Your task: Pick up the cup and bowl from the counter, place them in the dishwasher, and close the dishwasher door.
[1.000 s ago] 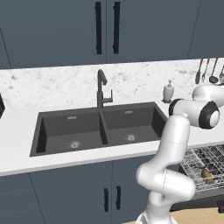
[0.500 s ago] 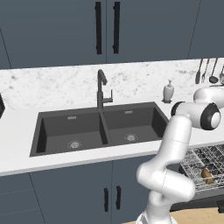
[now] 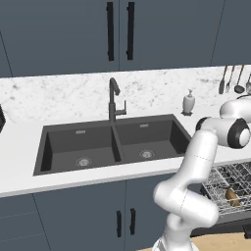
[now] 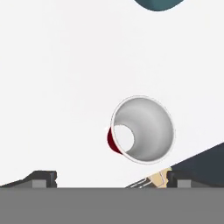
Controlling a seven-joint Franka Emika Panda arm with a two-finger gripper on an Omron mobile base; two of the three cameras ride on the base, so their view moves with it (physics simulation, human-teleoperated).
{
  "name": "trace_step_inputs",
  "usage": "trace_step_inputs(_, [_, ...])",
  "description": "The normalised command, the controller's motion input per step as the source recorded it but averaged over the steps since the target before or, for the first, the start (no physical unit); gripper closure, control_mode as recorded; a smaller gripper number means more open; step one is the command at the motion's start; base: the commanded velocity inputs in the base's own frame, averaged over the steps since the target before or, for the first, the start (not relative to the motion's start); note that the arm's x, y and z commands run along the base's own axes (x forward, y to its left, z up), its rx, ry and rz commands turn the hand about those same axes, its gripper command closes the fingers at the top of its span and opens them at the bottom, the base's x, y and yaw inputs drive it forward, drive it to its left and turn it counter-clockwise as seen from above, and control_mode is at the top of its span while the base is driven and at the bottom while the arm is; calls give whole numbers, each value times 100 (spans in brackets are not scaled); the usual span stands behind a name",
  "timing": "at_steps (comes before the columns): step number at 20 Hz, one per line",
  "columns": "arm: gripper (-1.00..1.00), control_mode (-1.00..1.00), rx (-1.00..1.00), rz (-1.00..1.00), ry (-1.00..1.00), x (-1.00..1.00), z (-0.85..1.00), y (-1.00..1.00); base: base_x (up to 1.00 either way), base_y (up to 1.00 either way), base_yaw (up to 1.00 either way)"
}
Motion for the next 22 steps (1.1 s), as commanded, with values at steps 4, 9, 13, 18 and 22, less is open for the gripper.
trace_step_inputs(4, [-100, -100, 0, 0, 0, 14, -11, 0, 0, 0, 0])
trace_step_inputs(9, [-100, -100, 0, 0, 0, 11, -21, 0, 0, 0, 0])
trace_step_inputs(13, [-100, -100, 1, 0, 0, 11, -26, -3, 0, 0, 0])
trace_step_inputs(18, [-100, -100, 1, 0, 0, 18, -15, -12, 0, 0, 0])
trace_step_inputs(22, [-100, -100, 3, 0, 0, 15, 0, -35, 0, 0, 0])
